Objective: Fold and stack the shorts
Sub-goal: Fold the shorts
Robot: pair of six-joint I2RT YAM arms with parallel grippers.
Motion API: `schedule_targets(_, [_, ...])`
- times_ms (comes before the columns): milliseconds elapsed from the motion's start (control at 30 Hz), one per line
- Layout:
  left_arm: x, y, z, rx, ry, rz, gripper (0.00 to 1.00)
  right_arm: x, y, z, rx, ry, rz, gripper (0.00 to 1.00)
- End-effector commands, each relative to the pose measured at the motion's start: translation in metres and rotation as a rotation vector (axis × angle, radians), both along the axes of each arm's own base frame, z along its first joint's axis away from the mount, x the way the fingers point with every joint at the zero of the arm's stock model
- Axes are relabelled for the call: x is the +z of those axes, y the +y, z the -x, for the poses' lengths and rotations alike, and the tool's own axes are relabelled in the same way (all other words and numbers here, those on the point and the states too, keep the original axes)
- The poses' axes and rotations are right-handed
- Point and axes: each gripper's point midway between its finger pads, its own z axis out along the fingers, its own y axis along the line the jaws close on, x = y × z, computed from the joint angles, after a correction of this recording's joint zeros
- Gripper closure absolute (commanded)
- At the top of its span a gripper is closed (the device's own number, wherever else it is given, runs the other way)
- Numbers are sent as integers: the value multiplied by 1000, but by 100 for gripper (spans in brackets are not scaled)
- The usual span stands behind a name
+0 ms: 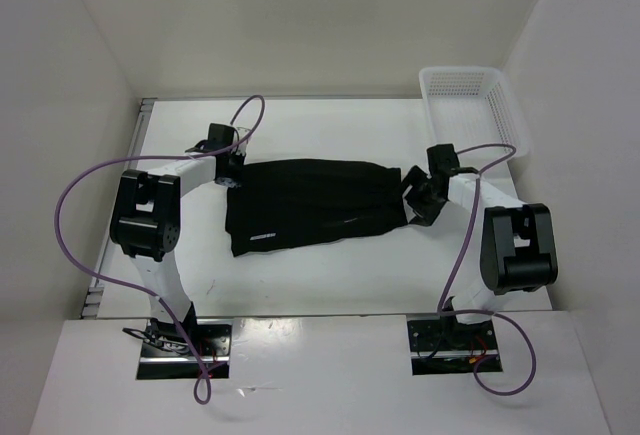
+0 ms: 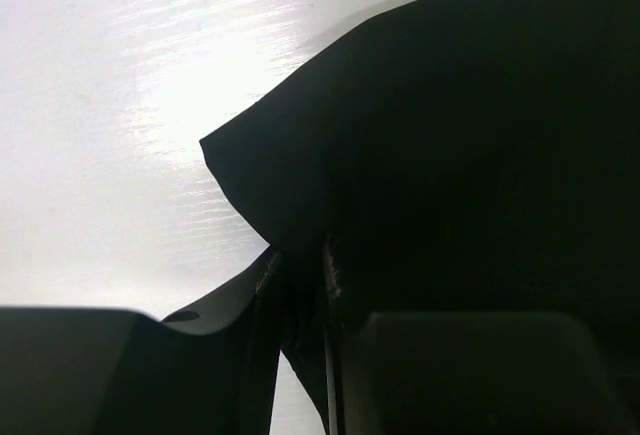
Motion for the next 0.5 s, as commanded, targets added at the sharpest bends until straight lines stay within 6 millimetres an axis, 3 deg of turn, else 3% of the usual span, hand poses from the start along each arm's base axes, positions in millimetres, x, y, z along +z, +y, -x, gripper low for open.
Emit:
schedule_targets(0, [-14, -4, 21, -24, 86, 24, 73, -14, 3, 5, -16, 24, -23, 16])
schedule_targets(233, [-12, -6, 18, -29, 78, 33, 72, -43, 5, 13, -21, 90, -33, 16])
schedule_targets(300, [-12, -6, 18, -29, 78, 33, 72, -49, 9, 12, -12, 96, -56, 22])
schedule_targets(333, [-12, -6, 18, -29, 78, 33, 72, -45, 11, 8, -7, 87, -66, 38])
schedule_targets(467, [-9, -6, 19, -29, 78, 33, 72, -36, 7, 0, -7, 50, -44, 77])
